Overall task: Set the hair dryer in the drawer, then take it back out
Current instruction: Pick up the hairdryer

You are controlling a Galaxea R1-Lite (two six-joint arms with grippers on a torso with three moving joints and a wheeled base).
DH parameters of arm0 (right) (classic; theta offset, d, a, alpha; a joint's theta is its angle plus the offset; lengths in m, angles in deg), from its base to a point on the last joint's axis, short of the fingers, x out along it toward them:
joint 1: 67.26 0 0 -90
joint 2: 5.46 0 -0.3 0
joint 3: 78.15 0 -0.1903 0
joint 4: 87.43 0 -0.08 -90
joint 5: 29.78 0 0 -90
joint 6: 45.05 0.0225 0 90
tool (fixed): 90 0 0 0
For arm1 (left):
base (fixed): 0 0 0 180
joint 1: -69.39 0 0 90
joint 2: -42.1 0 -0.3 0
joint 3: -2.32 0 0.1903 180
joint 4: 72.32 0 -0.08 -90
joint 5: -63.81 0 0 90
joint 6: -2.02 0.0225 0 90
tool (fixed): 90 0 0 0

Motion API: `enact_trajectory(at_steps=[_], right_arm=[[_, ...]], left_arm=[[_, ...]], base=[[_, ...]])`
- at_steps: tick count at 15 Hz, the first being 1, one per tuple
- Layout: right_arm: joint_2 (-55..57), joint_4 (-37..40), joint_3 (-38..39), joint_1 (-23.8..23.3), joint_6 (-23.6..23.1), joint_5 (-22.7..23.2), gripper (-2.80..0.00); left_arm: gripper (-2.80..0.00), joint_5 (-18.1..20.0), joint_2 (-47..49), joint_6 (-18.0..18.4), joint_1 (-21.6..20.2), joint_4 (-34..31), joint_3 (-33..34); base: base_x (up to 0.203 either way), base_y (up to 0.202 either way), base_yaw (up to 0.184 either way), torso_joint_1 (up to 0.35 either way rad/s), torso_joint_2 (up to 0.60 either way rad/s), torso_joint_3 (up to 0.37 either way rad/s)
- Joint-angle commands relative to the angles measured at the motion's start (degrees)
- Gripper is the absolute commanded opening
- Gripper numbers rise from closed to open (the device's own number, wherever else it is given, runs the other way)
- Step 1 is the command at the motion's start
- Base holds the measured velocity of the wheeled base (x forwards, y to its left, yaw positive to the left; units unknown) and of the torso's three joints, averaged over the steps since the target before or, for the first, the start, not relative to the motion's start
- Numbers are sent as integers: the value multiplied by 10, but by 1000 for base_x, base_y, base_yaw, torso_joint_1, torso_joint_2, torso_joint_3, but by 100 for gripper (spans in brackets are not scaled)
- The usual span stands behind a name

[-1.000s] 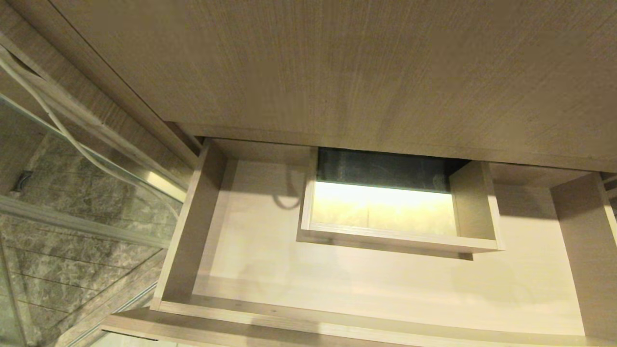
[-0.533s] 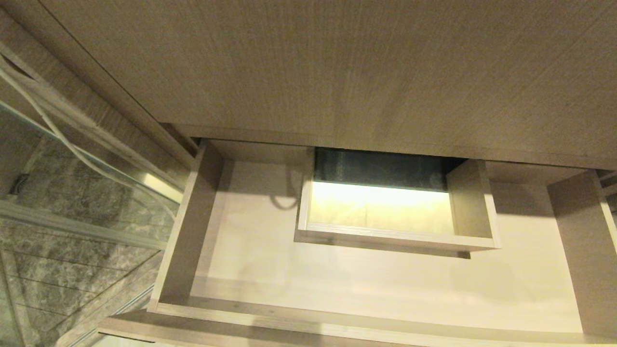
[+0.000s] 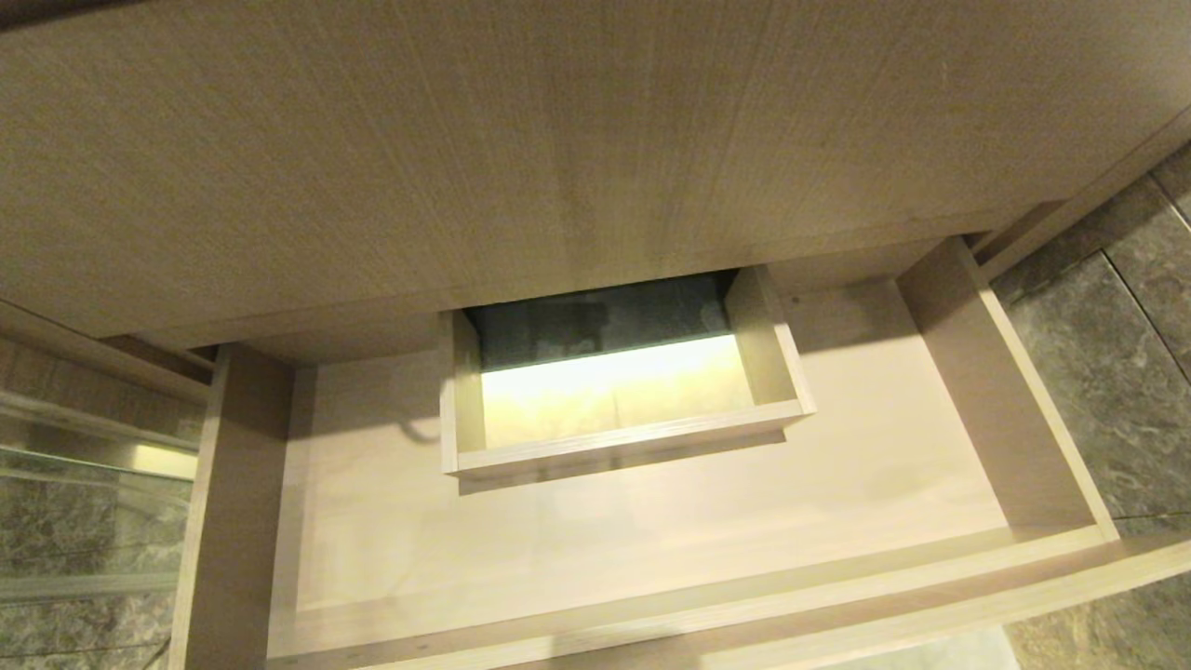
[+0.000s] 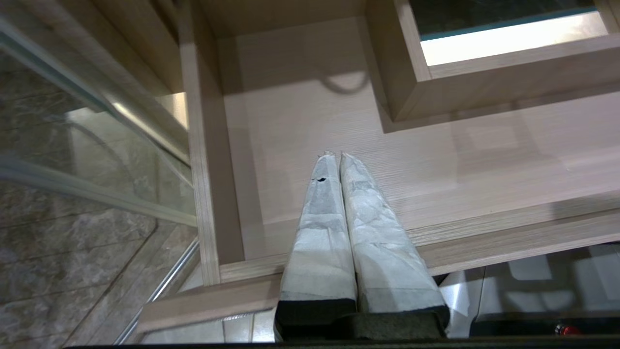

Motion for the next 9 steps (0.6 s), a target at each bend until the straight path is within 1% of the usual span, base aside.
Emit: enact_trajectory(at_steps=[1, 9], right_arm=[[-22, -1, 23, 0, -1, 1, -280], [-22, 0, 23, 0, -5, -1, -280]], left_arm=[[-280, 0, 0, 0, 1, 0, 1], [-280, 0, 0, 0, 1, 0, 1]], base=[[0, 0, 0, 0, 0, 0], [0, 0, 0, 0, 0, 0]])
